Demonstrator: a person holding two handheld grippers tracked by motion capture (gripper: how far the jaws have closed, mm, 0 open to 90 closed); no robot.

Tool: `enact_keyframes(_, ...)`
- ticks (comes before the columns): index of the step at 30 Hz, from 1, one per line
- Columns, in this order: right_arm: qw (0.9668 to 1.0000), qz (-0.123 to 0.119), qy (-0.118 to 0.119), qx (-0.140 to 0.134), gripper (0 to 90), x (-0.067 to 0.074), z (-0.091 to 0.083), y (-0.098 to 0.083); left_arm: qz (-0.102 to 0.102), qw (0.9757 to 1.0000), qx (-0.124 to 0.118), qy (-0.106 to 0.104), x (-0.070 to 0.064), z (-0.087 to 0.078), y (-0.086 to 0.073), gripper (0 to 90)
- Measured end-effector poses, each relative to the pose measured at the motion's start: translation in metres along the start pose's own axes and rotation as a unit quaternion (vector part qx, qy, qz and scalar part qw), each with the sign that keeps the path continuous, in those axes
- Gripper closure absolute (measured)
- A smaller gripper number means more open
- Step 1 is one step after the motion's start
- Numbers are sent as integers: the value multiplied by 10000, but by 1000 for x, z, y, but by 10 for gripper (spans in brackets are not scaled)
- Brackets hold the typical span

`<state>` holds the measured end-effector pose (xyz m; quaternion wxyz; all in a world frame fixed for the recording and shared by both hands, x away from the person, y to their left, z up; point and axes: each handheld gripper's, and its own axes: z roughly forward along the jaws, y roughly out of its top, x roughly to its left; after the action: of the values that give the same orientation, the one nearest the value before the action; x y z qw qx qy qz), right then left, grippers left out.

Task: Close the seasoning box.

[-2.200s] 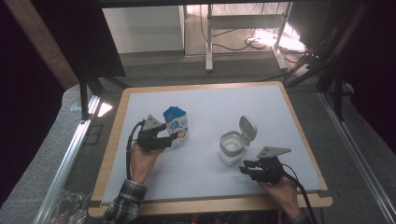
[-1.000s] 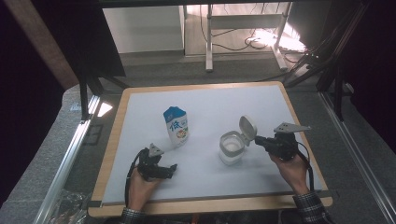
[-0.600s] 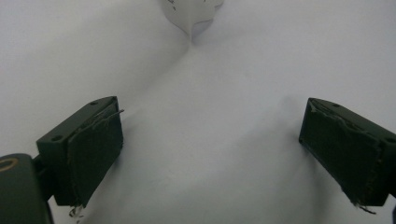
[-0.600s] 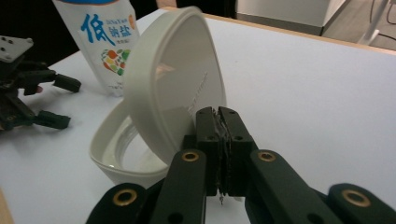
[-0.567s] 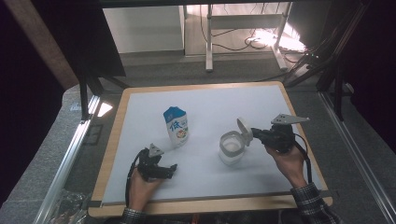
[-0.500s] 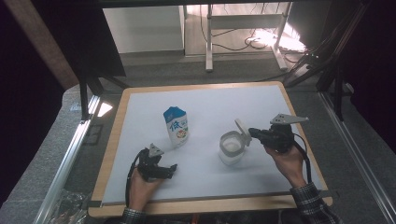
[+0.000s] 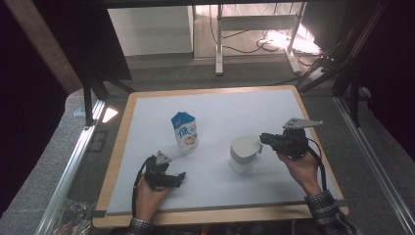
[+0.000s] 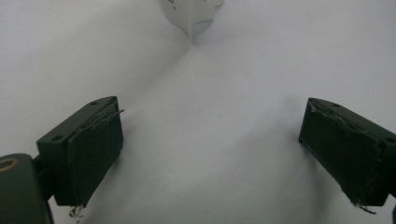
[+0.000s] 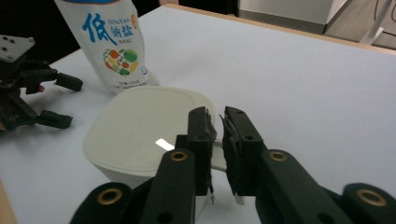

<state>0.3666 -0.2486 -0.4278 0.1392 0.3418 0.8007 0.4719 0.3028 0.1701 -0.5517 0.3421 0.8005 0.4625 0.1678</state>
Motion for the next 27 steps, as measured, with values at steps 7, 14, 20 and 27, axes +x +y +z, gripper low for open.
enact_keyframes(7,9994,-127,-325,88,664,-3,-2,-1,10,10000,1,8,0,0,0,60)
enact_keyframes(14,9984,-177,-530,104,532,-6,-8,-4,9,10000,0,9,0,0,0,60)
enact_keyframes(20,9975,-274,-641,103,457,-6,-17,-7,31,10000,17,8,0,0,0,60)
enact_keyframes(27,9971,-328,-663,152,374,-3,-26,-10,11,10000,18,4,0,0,0,60)
